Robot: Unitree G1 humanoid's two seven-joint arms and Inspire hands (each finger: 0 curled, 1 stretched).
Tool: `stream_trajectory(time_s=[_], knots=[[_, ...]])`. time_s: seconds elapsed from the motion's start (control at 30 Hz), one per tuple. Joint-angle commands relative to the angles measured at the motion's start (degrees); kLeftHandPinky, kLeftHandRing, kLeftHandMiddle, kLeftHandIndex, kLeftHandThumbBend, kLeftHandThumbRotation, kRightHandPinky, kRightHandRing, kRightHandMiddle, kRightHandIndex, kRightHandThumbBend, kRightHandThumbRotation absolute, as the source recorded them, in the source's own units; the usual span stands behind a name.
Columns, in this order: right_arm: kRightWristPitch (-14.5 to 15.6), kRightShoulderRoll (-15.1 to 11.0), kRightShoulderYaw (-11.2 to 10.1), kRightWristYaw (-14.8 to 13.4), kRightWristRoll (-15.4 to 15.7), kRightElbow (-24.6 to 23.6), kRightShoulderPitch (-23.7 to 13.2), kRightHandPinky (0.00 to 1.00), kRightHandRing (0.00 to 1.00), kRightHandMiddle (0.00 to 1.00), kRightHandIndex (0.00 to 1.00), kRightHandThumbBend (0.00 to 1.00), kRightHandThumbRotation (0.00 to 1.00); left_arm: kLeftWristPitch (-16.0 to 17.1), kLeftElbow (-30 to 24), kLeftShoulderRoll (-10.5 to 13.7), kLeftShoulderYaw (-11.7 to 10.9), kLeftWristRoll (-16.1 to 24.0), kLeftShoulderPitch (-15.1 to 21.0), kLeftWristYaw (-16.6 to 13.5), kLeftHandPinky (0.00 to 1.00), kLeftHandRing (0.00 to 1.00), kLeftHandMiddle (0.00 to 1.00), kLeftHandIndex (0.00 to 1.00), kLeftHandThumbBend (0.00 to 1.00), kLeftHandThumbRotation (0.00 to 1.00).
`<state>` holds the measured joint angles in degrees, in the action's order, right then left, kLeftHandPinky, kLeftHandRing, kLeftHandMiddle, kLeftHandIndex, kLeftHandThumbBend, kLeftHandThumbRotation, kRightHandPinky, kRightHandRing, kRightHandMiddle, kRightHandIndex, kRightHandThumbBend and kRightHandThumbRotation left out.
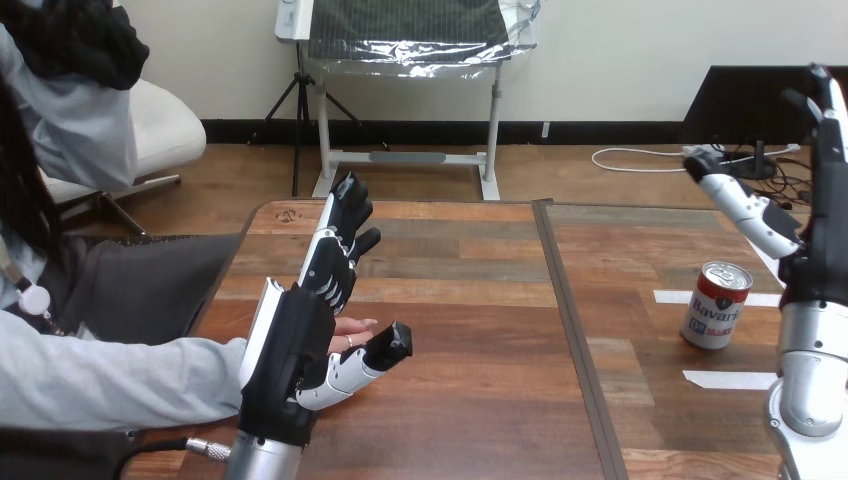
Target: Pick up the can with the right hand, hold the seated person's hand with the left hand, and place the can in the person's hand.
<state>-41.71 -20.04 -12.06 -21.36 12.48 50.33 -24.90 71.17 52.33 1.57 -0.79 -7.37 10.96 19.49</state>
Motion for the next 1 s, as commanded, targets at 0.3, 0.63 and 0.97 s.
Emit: stream_trajectory(time_s=[0.3,0.63,0.97], knots=[[4.0,-1.0,0.9,-1.6,-0.2,1.3,-5.0,0.94,0.92,0.88,0.96,1.00,0.52,-0.4,-1.3,-0.3,-0.1,-1.2,2.1,0.6,0.93,0.98,1.00,1.00,1.00,0.67],[5.3,-0.8,1.0,-0.8,-1.2,4.0,-6.0,0.93,0.92,0.88,0.95,1.00,0.49,-0.6,-1.7,-0.4,-0.1,-1.3,1.8,0.7,0.93,0.98,1.00,1.00,1.00,0.66],[8.4,-0.9,1.5,-0.2,-1.6,6.6,-7.2,0.92,0.92,0.89,0.95,1.00,0.50,-0.6,-1.8,-0.4,0.0,-1.8,1.7,1.1,0.93,0.98,1.00,1.00,1.00,0.66]])
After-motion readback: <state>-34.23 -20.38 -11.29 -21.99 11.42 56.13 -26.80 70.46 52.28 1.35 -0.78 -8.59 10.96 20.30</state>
